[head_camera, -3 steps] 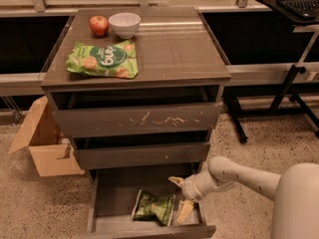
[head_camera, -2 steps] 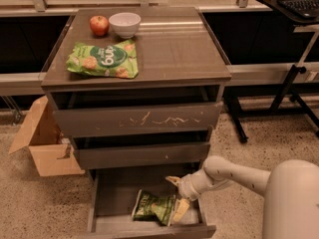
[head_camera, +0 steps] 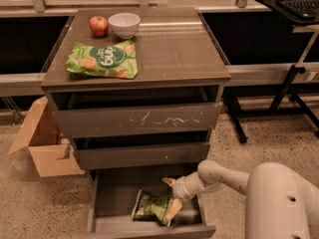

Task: Pick green jalapeno chip bag from bottom drawer and place on counter

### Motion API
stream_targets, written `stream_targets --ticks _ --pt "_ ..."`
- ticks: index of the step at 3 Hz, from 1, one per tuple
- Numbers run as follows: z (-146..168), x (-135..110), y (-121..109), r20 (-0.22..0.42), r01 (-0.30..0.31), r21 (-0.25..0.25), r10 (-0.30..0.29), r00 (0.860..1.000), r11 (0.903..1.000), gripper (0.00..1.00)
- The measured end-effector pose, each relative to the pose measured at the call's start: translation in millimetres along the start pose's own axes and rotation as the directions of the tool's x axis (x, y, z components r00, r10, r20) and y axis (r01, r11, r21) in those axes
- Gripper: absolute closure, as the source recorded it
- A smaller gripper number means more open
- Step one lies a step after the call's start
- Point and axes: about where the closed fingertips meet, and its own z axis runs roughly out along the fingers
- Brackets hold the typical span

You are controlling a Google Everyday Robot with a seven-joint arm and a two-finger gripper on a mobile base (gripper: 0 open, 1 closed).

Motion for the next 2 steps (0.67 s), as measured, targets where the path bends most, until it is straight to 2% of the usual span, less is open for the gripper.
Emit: stream_targets --ticks 2 --pt "47 35 -21 0.024 -0.069 0.0 0.069 0.997 0.9976 0.0"
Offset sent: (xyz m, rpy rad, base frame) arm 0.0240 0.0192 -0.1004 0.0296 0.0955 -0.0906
